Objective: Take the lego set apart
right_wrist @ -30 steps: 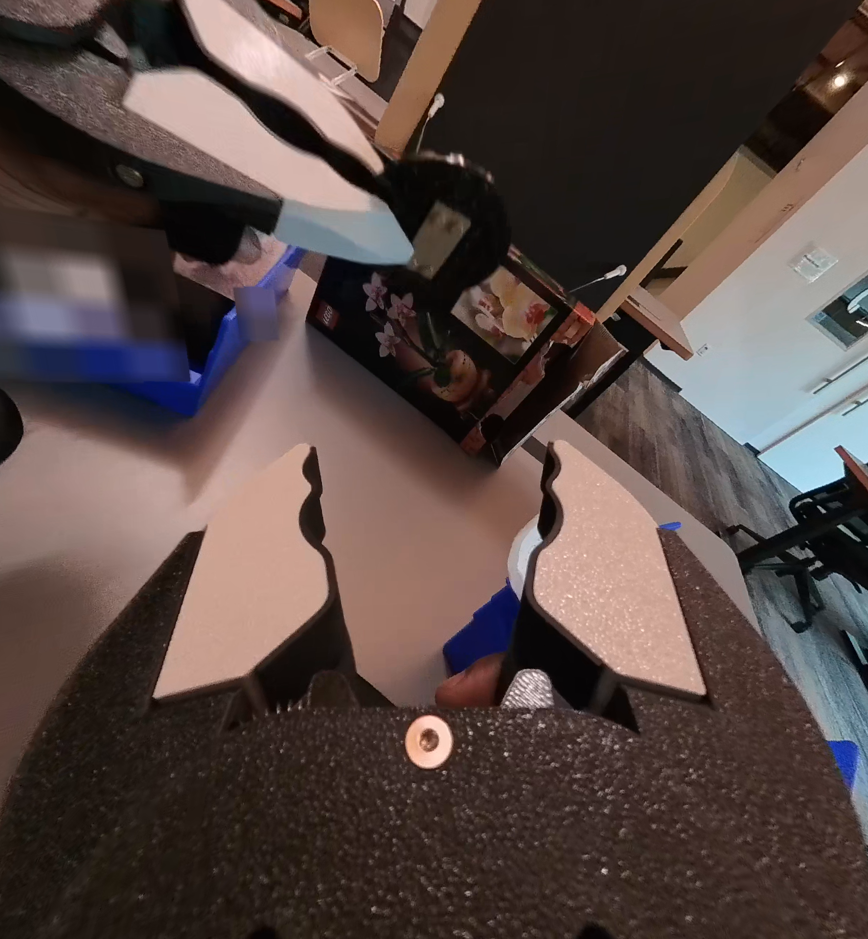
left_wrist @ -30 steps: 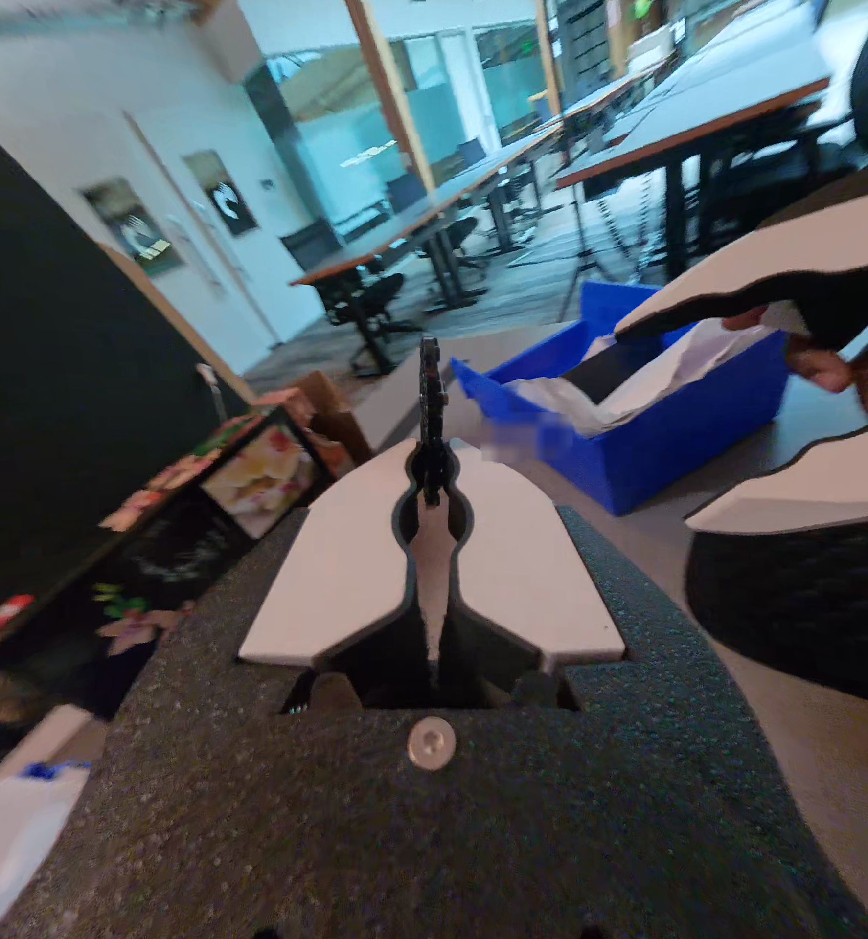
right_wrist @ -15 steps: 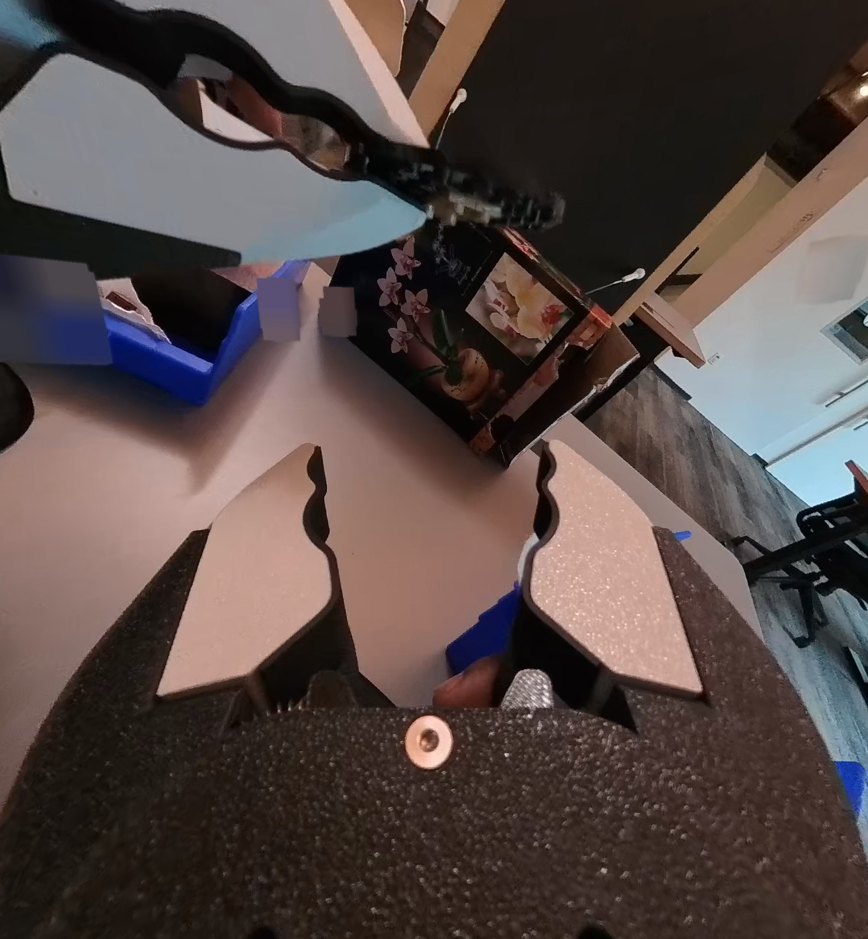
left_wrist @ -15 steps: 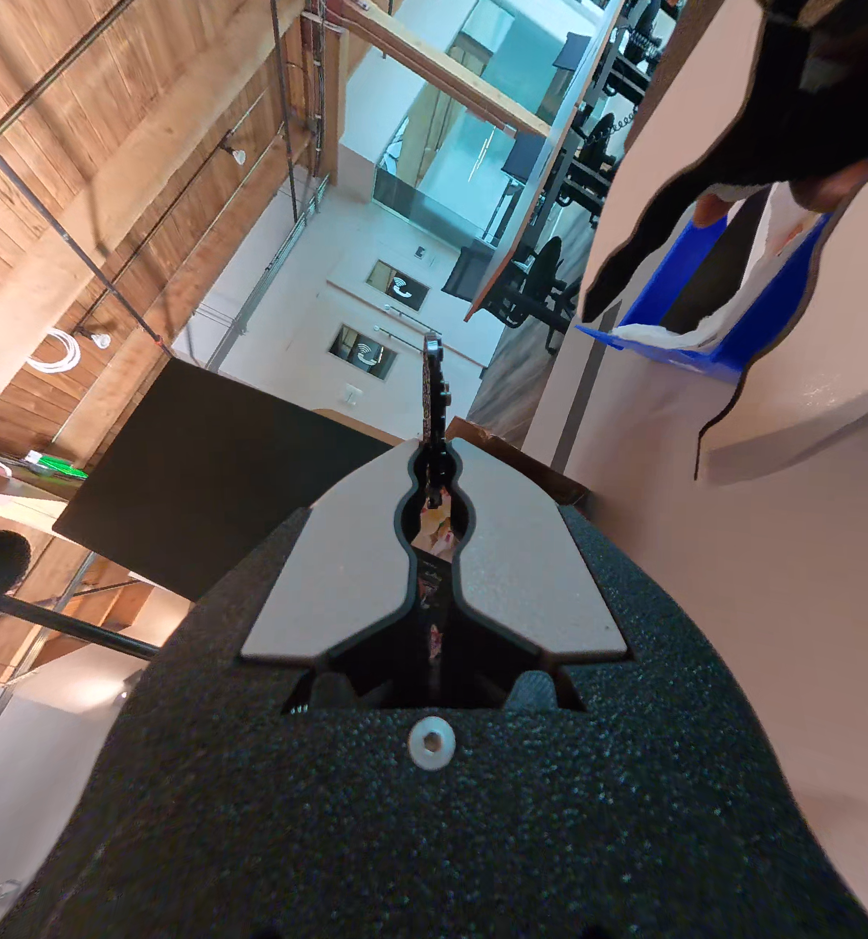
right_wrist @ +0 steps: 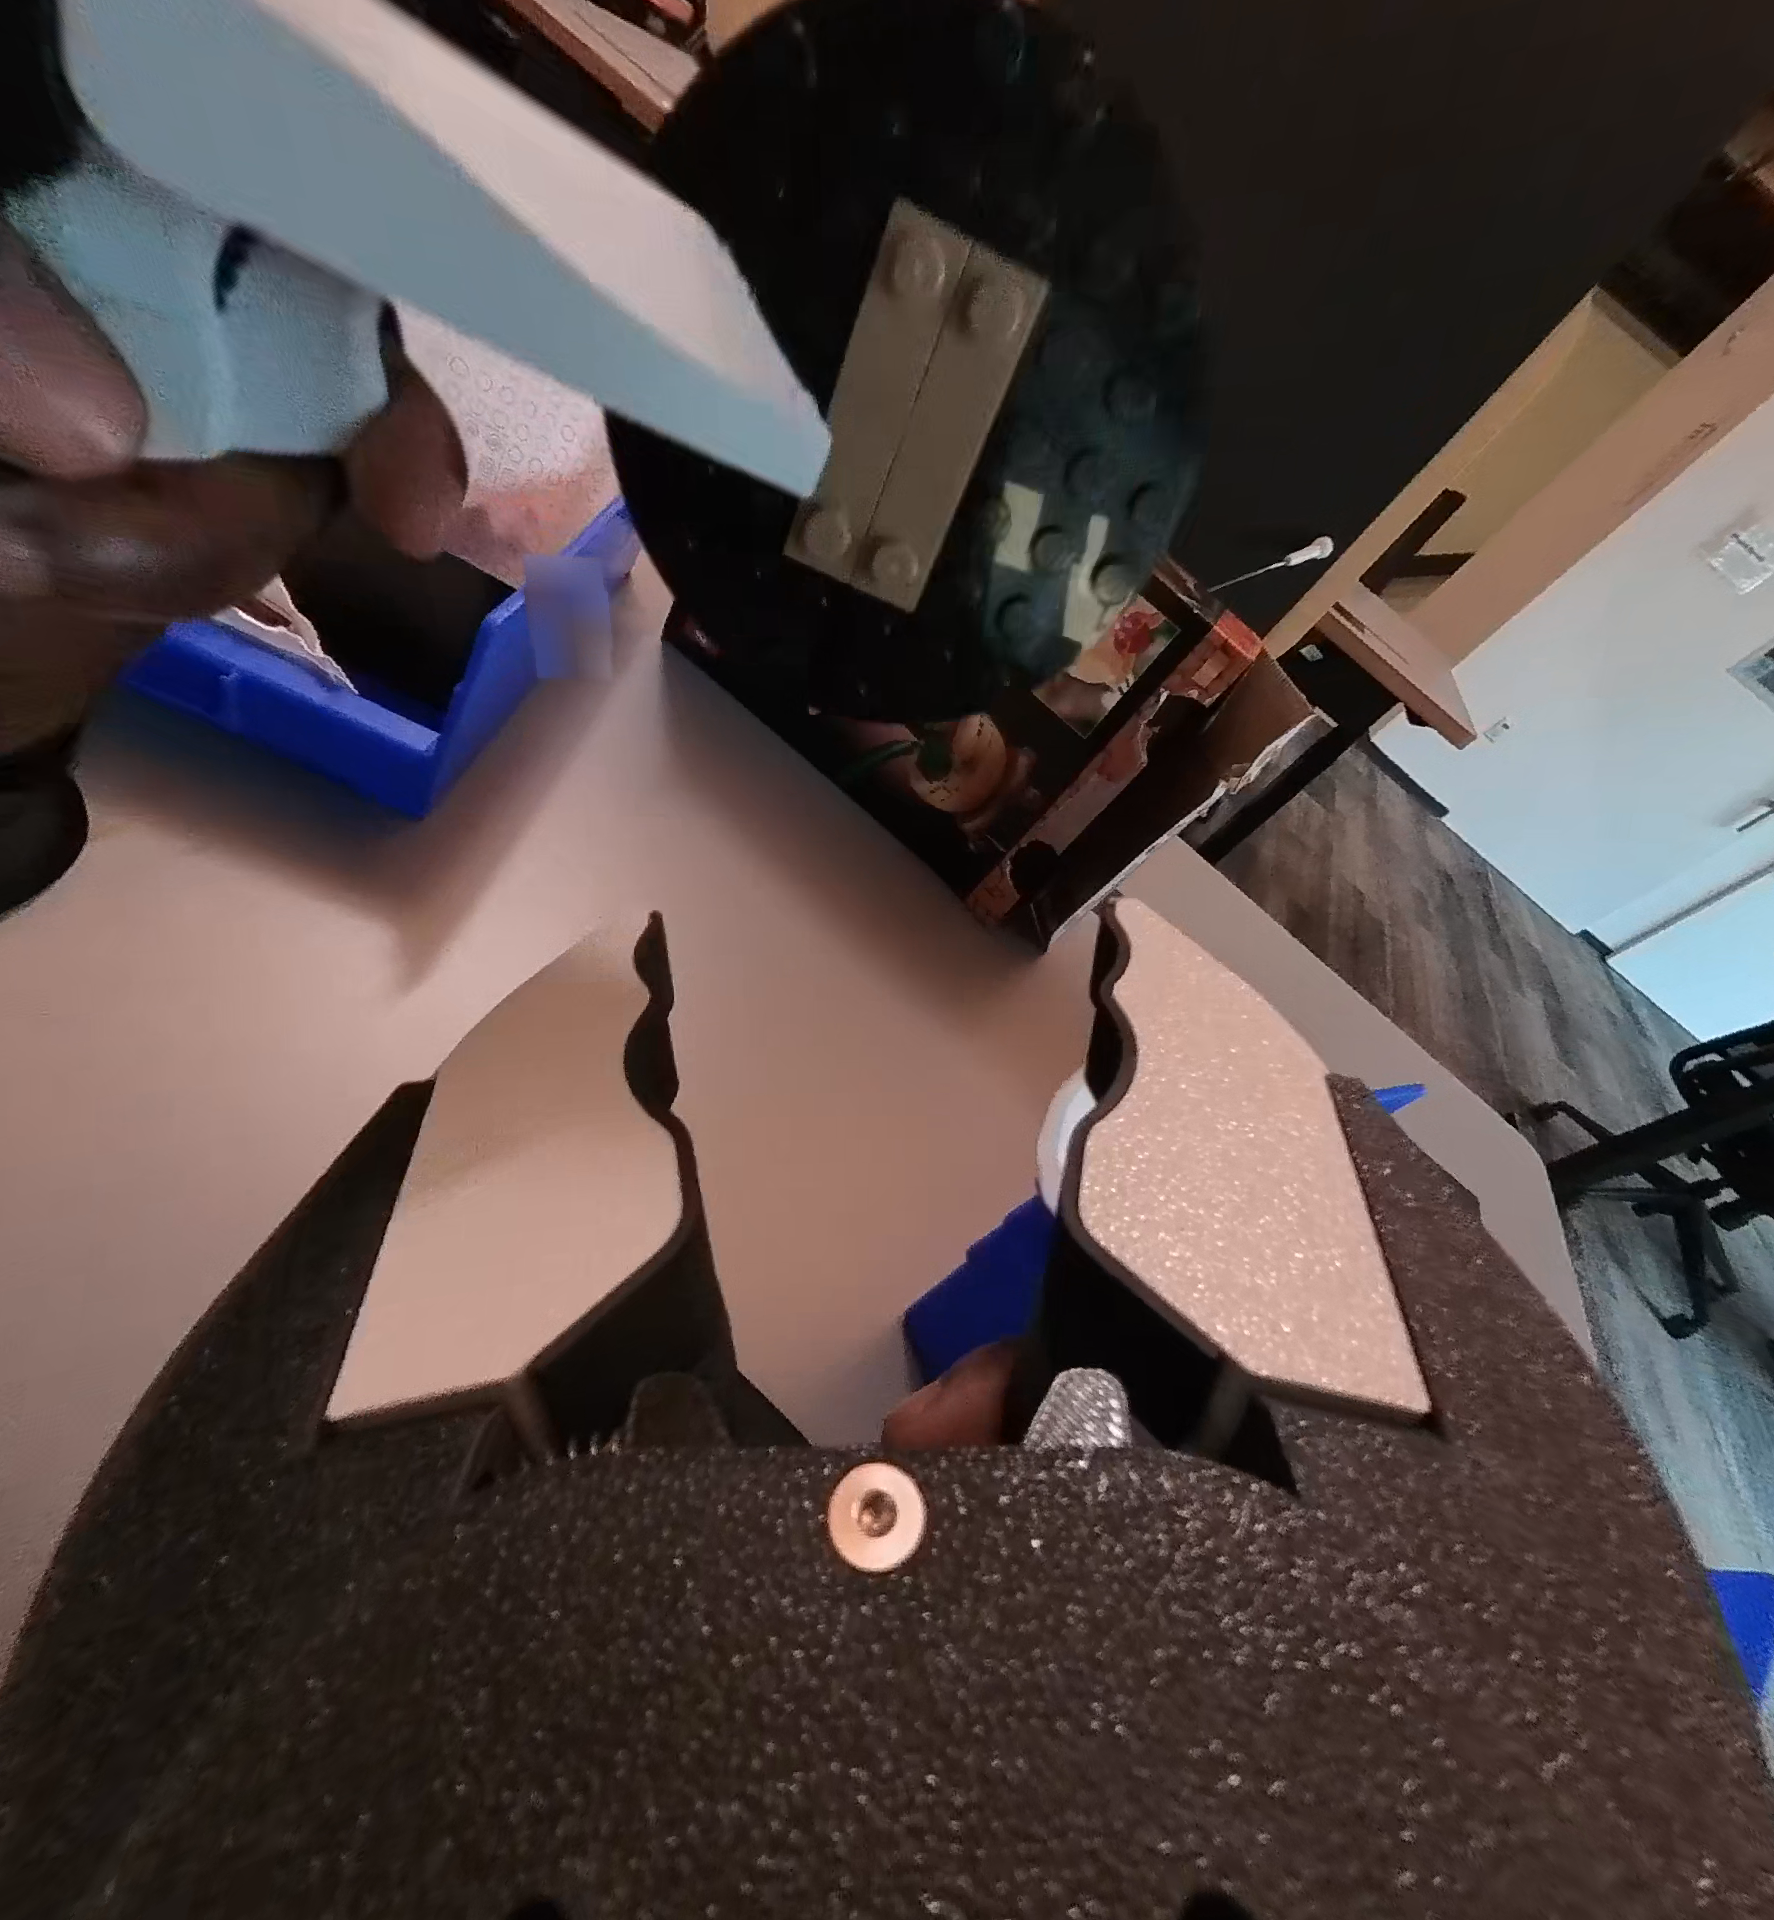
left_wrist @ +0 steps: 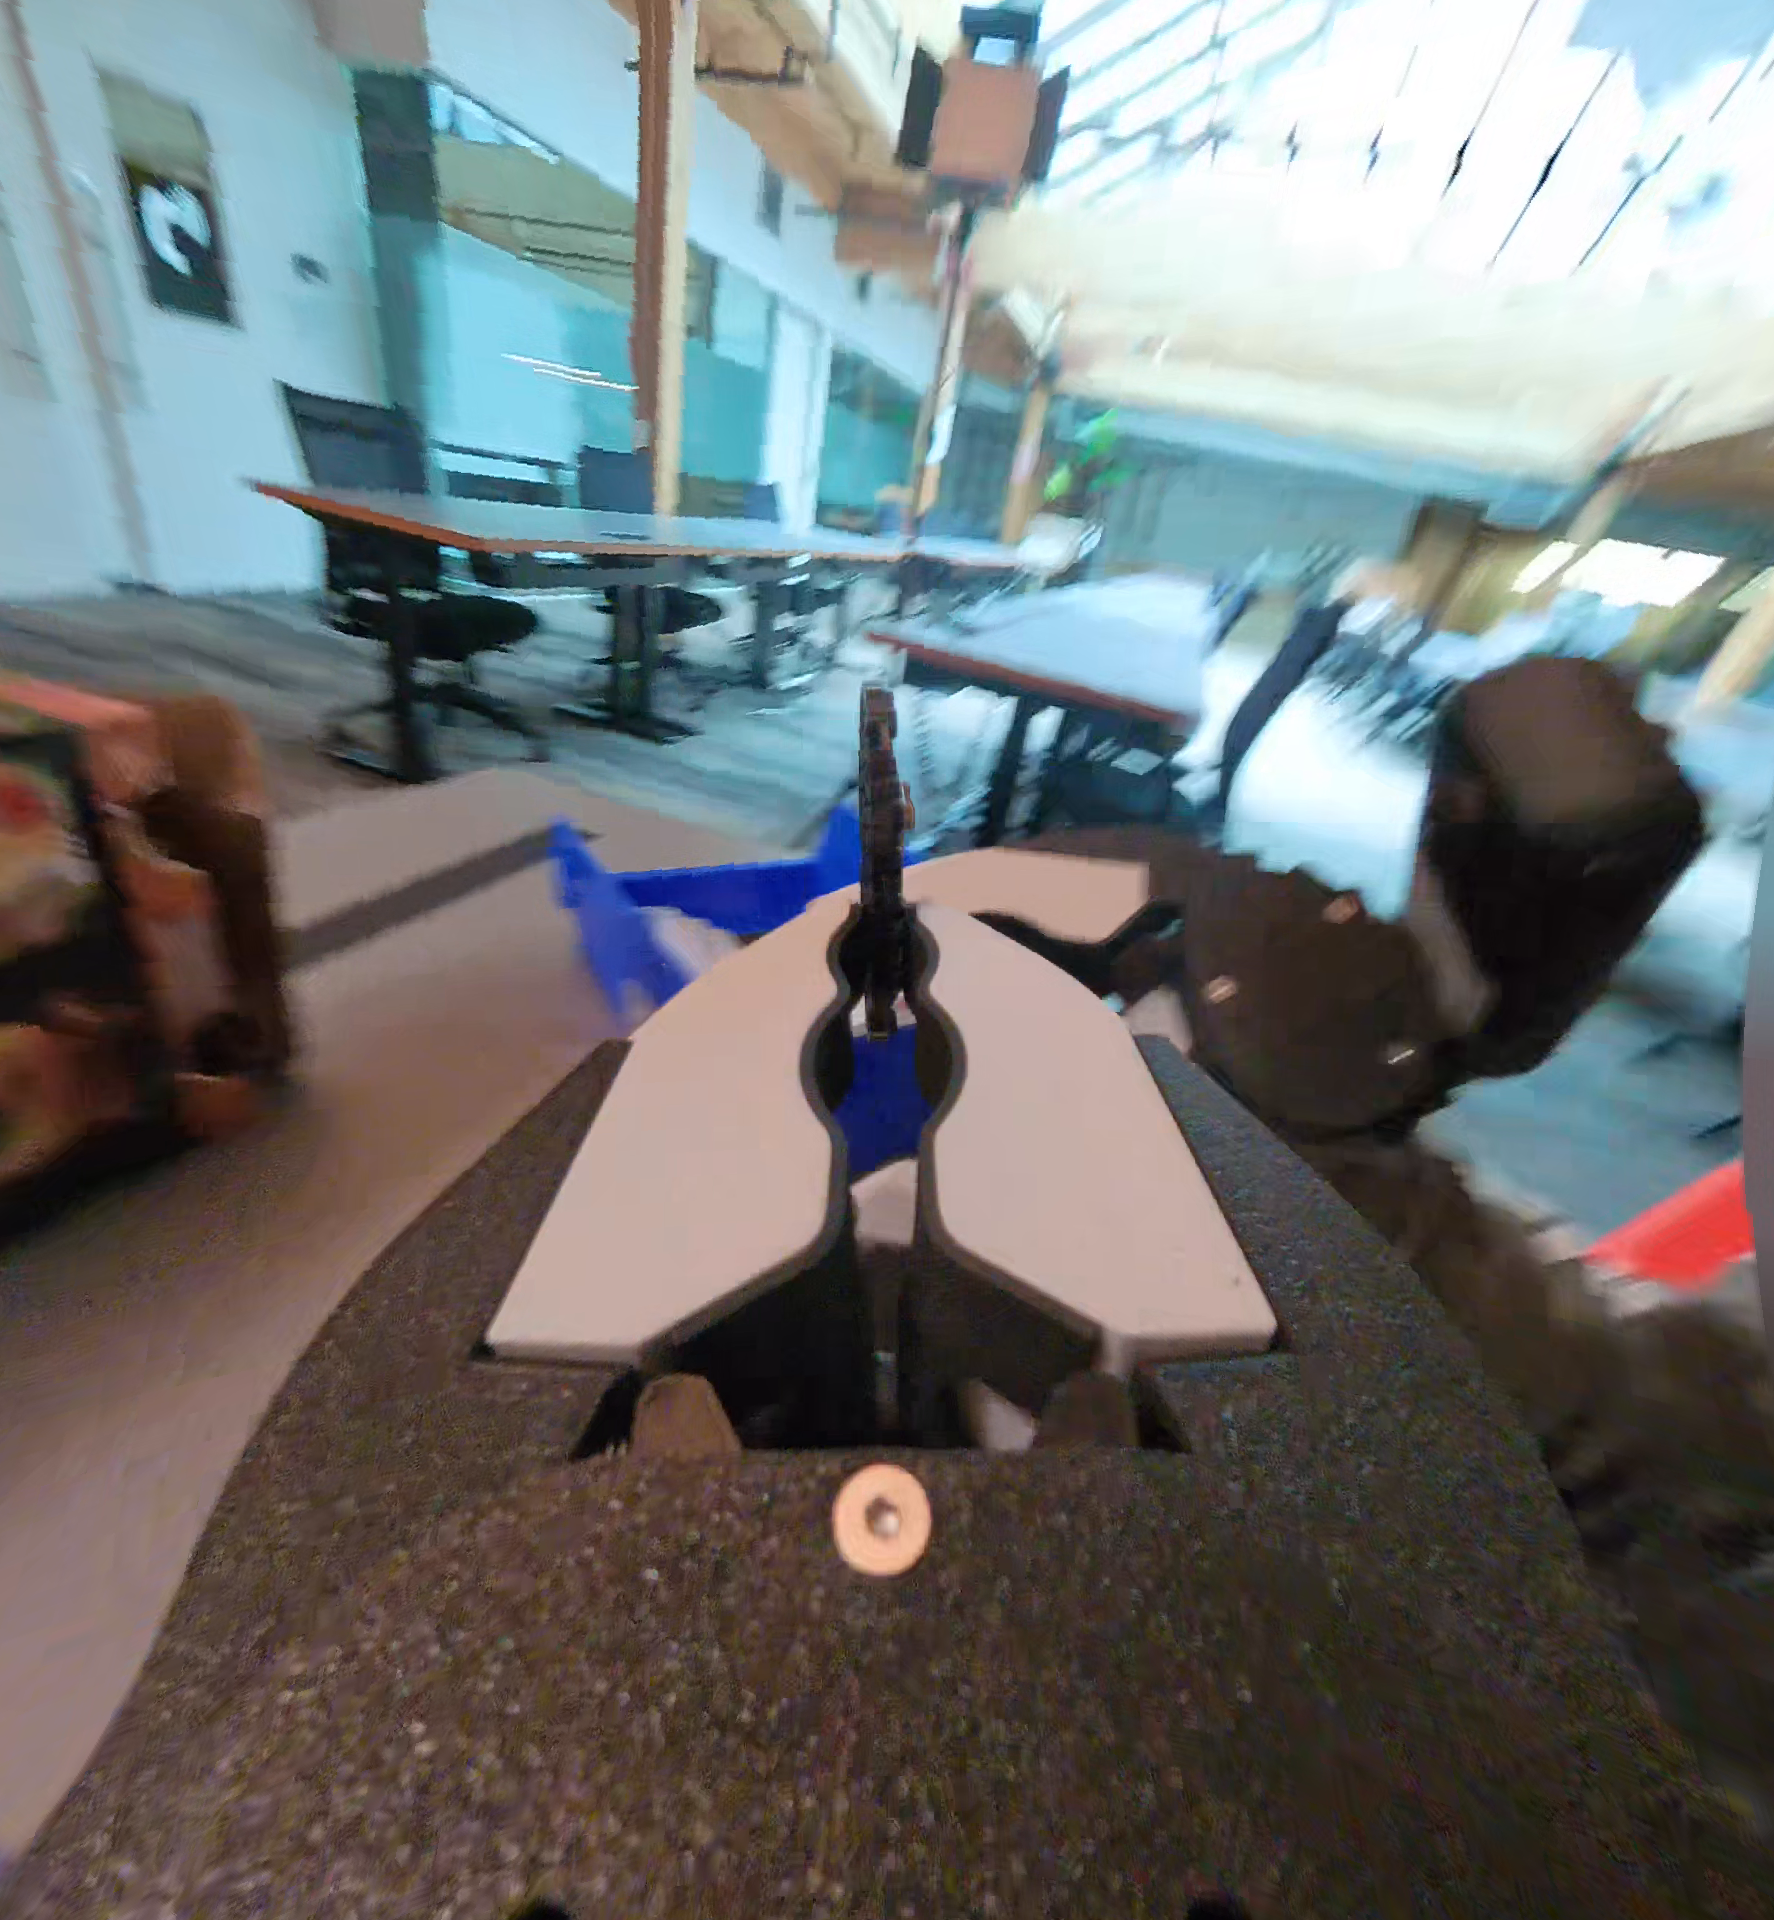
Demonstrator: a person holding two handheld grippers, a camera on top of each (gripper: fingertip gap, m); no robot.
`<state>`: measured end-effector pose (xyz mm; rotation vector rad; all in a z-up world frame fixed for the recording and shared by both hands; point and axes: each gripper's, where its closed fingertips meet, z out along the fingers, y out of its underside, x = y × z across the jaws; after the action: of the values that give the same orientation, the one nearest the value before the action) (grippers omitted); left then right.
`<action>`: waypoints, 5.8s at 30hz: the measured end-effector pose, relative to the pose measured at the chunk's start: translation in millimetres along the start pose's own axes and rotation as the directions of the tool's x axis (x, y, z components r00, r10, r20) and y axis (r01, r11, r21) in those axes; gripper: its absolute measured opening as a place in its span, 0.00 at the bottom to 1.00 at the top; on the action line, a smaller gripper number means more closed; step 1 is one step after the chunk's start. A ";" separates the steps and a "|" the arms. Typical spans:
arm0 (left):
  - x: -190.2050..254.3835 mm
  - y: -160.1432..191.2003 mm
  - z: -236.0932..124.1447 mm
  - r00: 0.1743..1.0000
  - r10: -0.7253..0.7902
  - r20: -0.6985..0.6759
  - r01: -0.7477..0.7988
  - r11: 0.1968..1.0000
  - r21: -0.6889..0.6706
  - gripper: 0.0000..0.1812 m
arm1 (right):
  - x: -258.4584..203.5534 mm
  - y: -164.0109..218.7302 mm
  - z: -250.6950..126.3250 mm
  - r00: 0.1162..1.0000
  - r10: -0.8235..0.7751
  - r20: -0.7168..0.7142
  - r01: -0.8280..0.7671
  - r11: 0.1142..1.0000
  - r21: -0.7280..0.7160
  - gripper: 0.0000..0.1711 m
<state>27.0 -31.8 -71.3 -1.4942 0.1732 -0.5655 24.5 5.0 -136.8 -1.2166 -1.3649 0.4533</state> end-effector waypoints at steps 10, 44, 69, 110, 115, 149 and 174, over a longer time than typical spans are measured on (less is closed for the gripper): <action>21.3 -19.2 -1.7 0.663 -0.678 -0.317 0.746 0.635 0.202 0.03 | 0.7 -11.8 -9.2 0.998 0.044 0.039 -0.045 0.998 0.045 0.45; 52.4 -9.2 35.9 0.129 -0.817 -0.562 0.992 0.099 0.084 0.03 | 30.4 -1.0 -26.0 0.999 0.019 -0.036 -0.022 0.996 -0.085 0.47; 67.3 -10.0 35.1 0.158 -0.812 -0.562 0.975 0.219 -0.043 0.03 | 25.4 7.3 -20.7 0.997 -0.066 -0.033 0.061 0.991 -0.118 0.46; 32.4 35.4 34.4 0.160 -0.905 -0.395 0.985 0.121 0.122 0.03 | 15.0 -28.0 -76.2 0.976 0.005 0.216 -0.015 0.999 0.047 0.16; 37.6 36.1 37.0 0.167 -0.909 -0.383 0.985 0.133 0.113 0.03 | 15.8 -24.3 -75.5 0.972 0.024 0.233 -0.034 0.999 0.037 0.13; 37.2 40.1 34.7 0.173 -0.908 -0.382 0.983 0.132 0.130 0.02 | 20.9 -22.4 -72.0 0.978 0.051 0.202 -0.049 0.999 -0.016 0.09; 28.7 40.2 33.1 0.235 -0.907 -0.351 0.968 0.184 0.173 0.02 | 34.6 -25.0 -85.4 0.971 -0.005 0.241 -0.014 0.997 0.077 0.15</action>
<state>76.4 -16.4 -100.6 -1.0018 -0.8208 -1.6747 99.4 -8.4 -79.1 -1.1277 -1.5353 0.6688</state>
